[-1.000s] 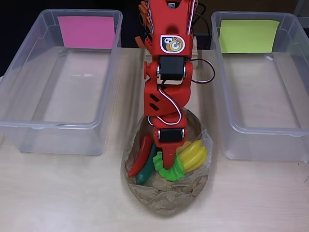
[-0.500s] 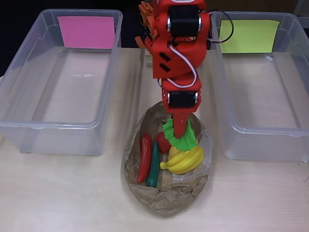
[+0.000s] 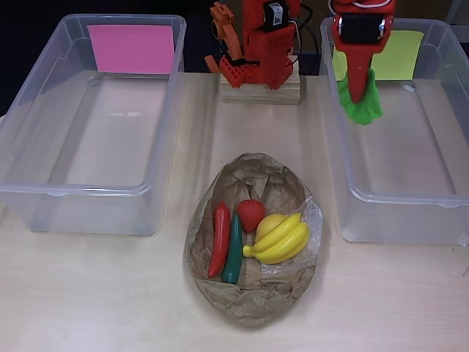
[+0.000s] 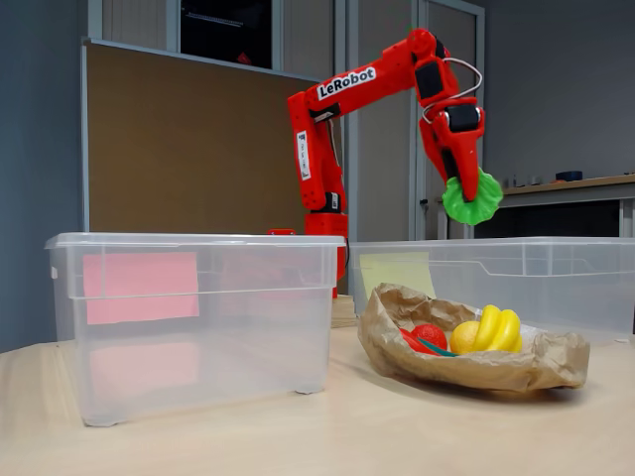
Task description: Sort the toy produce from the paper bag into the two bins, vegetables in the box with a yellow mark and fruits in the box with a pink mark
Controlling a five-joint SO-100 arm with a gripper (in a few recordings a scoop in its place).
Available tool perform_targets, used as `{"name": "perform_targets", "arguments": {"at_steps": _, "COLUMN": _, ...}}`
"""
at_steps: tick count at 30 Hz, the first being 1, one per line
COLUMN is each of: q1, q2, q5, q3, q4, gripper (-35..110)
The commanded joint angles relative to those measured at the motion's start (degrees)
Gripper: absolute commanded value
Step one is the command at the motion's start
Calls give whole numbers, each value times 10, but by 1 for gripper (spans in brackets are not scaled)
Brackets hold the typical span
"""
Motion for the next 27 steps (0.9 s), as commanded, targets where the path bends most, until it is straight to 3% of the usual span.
{"name": "perform_targets", "arguments": {"at_steps": 1, "q1": -124, "q2": 40, "q5": 228, "q3": 18, "q4": 8, "gripper": 0}}
{"name": "perform_targets", "arguments": {"at_steps": 8, "q1": -345, "q2": -15, "q5": 649, "q3": 45, "q4": -32, "gripper": 0}}
{"name": "perform_targets", "arguments": {"at_steps": 15, "q1": -491, "q2": -83, "q5": 942, "q3": 116, "q4": -137, "gripper": 0}}
{"name": "perform_targets", "arguments": {"at_steps": 22, "q1": -546, "q2": -139, "q5": 1037, "q3": 234, "q4": -337, "gripper": 0}}
{"name": "perform_targets", "arguments": {"at_steps": 27, "q1": -555, "q2": -185, "q5": 1042, "q3": 246, "q4": -390, "gripper": 2}}
